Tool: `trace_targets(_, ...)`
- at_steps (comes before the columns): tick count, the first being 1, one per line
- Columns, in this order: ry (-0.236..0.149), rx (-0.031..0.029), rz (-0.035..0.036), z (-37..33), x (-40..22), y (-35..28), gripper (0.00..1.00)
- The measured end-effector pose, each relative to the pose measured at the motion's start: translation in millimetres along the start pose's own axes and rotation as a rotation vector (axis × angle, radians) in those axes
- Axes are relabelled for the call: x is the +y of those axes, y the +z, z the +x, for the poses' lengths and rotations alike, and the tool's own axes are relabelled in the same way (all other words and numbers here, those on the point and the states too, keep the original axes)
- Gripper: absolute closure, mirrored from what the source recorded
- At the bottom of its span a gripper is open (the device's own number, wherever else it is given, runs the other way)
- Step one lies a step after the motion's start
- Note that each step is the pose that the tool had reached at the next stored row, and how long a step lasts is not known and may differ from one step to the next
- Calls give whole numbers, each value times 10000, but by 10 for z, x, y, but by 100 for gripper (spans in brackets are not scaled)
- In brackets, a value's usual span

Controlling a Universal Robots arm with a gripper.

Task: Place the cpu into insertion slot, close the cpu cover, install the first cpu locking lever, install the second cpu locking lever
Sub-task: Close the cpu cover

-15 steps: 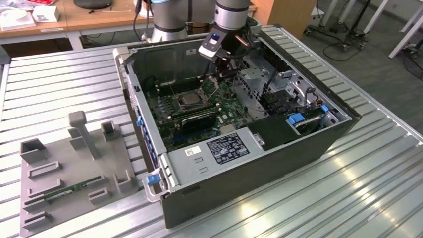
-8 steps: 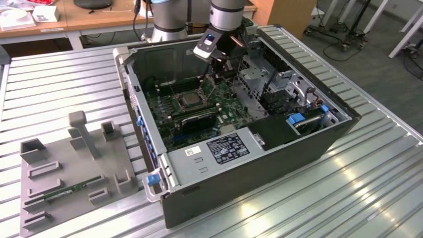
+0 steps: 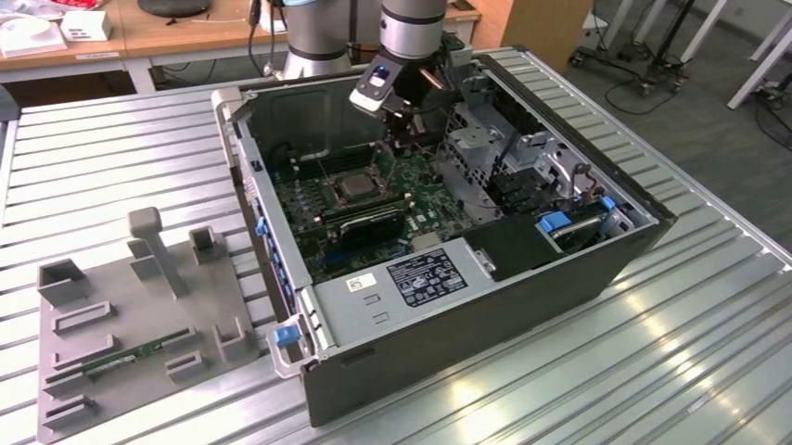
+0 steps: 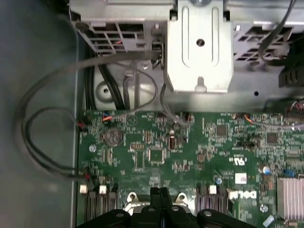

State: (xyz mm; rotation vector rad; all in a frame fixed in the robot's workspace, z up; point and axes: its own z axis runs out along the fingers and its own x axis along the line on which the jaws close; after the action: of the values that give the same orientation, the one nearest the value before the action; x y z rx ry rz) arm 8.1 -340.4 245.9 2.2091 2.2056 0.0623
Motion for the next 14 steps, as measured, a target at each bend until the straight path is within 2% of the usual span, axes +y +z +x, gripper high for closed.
trace_targets(9, -1, 14, -157, 0, -286, -12, 89)
trace_targets(14, -1, 14, -170, 0, -323, -14, 89)
